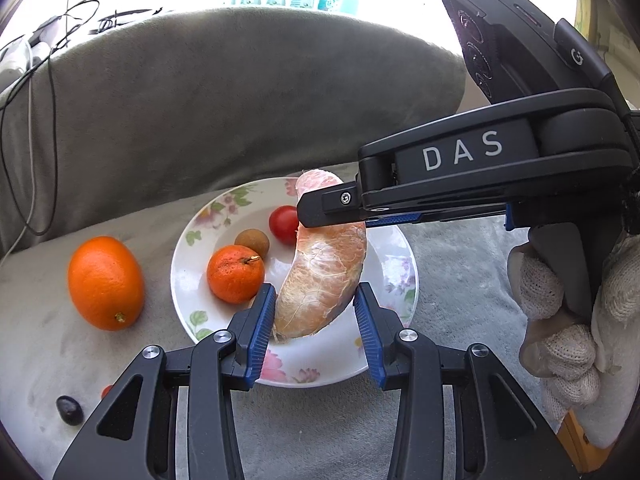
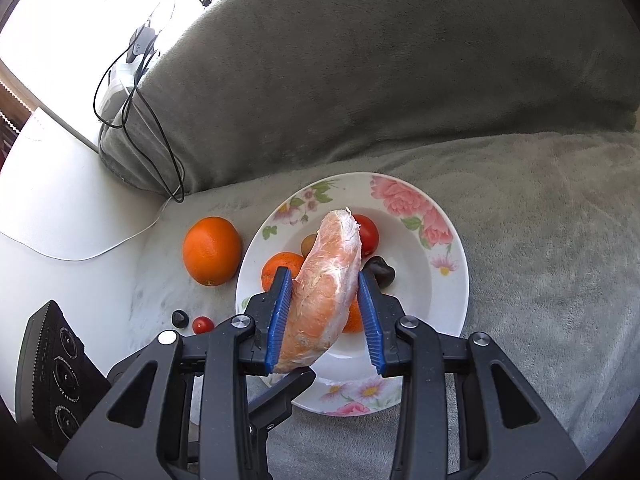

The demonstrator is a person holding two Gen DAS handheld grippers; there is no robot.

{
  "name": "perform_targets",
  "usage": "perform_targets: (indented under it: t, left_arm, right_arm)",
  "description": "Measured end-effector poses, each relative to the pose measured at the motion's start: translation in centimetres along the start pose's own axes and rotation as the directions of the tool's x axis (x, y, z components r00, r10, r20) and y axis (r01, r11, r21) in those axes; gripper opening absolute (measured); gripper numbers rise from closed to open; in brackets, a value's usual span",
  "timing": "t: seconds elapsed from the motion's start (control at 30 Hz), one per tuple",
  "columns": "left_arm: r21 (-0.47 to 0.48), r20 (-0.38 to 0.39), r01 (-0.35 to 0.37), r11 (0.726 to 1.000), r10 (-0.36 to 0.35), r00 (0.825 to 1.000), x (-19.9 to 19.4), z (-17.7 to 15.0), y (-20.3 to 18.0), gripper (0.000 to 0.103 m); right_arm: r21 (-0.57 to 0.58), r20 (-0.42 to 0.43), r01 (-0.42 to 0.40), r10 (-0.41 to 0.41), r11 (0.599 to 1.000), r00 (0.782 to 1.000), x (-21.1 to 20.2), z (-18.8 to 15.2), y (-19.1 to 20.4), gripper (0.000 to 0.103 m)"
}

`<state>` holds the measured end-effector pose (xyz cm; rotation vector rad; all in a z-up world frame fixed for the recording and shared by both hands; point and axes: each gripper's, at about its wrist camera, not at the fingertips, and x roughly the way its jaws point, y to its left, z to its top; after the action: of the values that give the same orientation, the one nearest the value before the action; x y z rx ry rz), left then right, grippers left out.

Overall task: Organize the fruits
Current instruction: 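Carry the pomelo segment over the white plate and lower it, then open both grippers to release the pomelo segment onto the plate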

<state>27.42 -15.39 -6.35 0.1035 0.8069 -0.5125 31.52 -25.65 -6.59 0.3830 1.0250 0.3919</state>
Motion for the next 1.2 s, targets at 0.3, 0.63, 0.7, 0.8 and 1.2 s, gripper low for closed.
perform_targets:
  t: [0.3,0.63,0.7,0.8,1.2]
  left_arm:
    - [-0.018,-0.009,-0.001,1.000,0.001,1.000,1.4,0.4,0.5,0.040]
    - [-0.022,0.000,-0.009,1.000,0.009,1.000,0.6,0.1,0.4,0.048]
    - [-0.021,0.003,-0.014,1.000,0.014,1.000,0.3,0.1,0.4,0.053]
    - [-0.015,0.005,-0.026,1.000,0.026,1.000,-0.1,0.0,0.3,0.061]
    - [-0.014,0.017,-0.041,0.999,0.041,0.999,-1.5,-0.2,0.3,0.072]
  right_arm:
    - [0.008,-0.003,0.003,-0.003,1.000,1.000,0.7,0.7,-0.3,0.036]
    - [-0.003,0.018,0.038,-0.037,0.999,0.999,0.6,0.8,0.0,0.058]
    - [0.006,0.037,0.038,-0.038,0.999,0.999,0.1,0.8,-0.1,0.066]
    - [-0.002,0.046,0.046,-0.046,0.999,0.998,-0.3,0.8,0.1,0.066]
    - [-0.014,0.080,0.063,-0.061,0.998,0.995,-1.1,0.6,0.1,0.079]
